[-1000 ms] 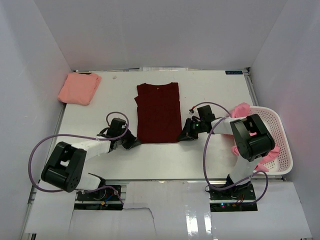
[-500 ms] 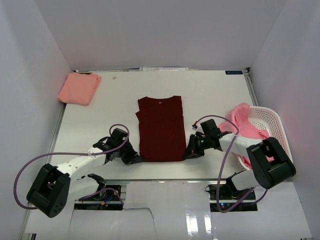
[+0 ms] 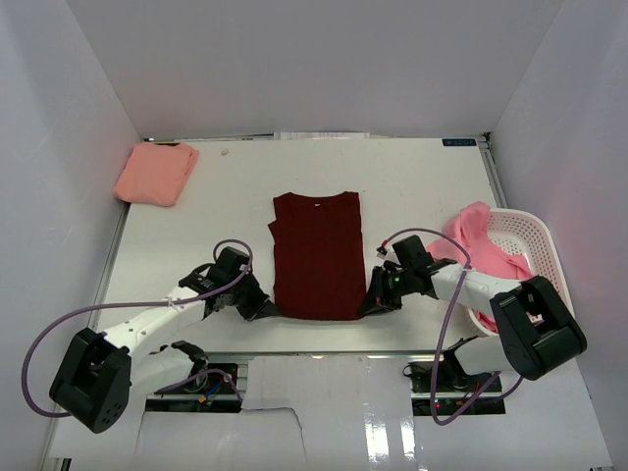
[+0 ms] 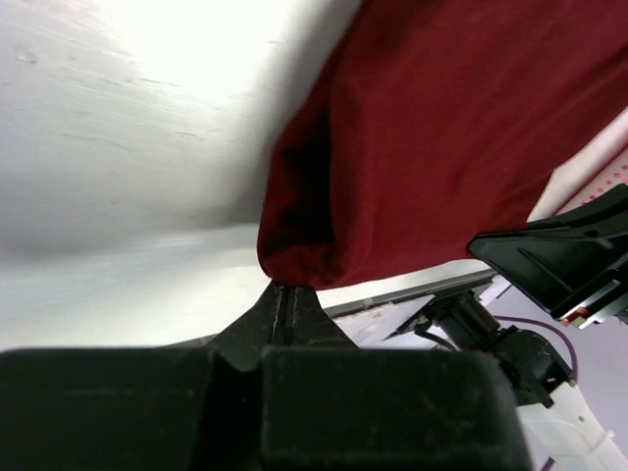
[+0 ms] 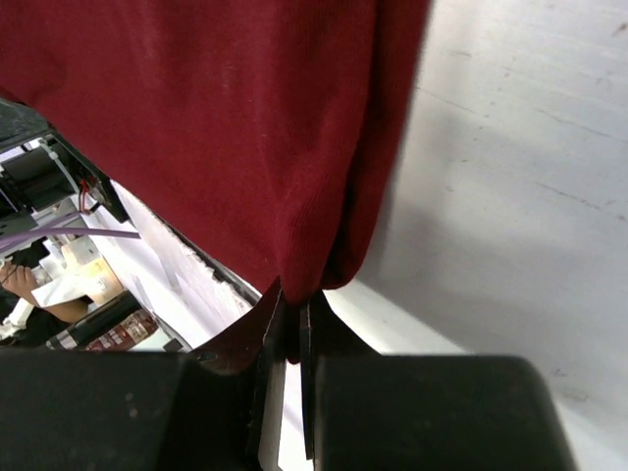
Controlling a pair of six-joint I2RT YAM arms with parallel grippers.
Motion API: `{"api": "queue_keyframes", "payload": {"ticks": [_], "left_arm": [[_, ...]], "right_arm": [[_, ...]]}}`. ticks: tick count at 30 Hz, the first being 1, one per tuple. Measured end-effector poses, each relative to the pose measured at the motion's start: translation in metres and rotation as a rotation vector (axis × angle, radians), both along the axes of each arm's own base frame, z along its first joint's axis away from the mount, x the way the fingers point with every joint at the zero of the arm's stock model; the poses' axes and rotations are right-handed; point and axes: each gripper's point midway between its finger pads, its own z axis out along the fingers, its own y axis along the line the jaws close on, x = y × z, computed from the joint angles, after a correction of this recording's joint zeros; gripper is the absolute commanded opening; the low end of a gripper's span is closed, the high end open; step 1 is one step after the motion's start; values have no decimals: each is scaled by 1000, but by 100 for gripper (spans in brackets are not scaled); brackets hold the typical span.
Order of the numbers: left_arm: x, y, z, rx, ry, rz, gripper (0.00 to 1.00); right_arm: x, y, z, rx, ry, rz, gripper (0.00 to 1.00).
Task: Fold and stack the t-shirts
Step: Fold the long partially folded tshirt into a neat square
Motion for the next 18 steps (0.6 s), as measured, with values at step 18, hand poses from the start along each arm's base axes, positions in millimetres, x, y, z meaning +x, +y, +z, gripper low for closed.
{"api": "queue_keyframes", "payload": {"ticks": [18], "left_arm": [[28,-14,64,-45,-93,6,0]], "right_arm": [[31,19,75,91,-114,13,8]]}}
